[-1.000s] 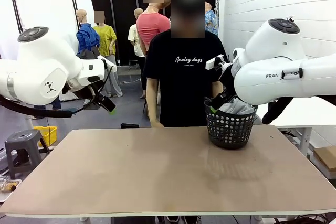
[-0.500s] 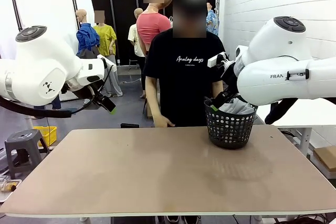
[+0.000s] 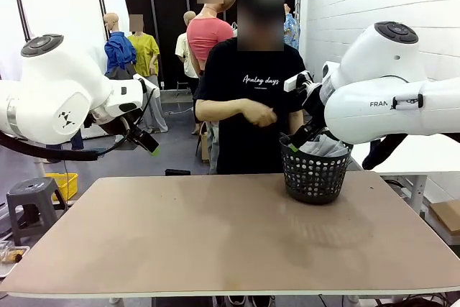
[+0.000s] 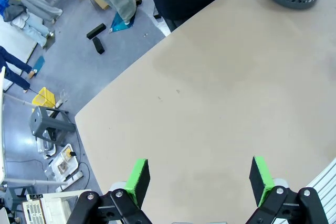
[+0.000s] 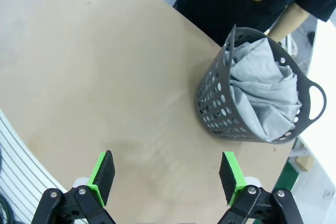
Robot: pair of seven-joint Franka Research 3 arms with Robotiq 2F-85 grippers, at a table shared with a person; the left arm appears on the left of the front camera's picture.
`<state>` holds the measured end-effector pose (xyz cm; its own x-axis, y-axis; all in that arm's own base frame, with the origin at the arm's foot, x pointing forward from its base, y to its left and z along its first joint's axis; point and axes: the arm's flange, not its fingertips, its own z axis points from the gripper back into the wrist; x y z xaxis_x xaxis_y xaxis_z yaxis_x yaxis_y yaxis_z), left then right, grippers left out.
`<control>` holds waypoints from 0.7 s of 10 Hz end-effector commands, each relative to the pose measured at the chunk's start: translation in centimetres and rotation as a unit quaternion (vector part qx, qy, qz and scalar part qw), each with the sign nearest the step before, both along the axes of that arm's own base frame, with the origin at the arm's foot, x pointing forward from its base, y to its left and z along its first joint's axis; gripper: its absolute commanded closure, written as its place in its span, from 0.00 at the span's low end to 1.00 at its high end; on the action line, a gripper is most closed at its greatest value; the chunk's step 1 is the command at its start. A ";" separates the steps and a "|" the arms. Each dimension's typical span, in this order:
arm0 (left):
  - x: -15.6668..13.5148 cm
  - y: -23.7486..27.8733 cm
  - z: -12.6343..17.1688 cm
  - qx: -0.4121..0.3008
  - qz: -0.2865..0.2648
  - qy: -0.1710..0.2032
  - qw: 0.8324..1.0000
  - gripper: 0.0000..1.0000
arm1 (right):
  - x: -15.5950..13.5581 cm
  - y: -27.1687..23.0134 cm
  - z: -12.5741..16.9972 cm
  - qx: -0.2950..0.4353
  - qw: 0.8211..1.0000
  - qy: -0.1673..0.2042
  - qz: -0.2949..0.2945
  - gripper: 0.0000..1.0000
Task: Fold the training pants.
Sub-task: Grab both ends of the Training pants handed by a person.
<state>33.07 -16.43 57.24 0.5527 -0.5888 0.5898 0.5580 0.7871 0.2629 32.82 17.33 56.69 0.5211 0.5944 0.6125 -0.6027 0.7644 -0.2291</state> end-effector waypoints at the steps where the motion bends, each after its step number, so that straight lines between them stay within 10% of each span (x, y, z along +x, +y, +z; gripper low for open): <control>1: 0.0 0.1 0.2 0.000 0.001 -0.003 1.000 0.00 | 0.1 0.1 -0.1 -0.001 1.000 0.003 0.001 0.00; 7: 0.0 0.1 0.2 0.000 0.001 -0.003 1.000 0.00 | 0.1 0.1 -0.1 -0.001 1.000 0.003 0.001 0.00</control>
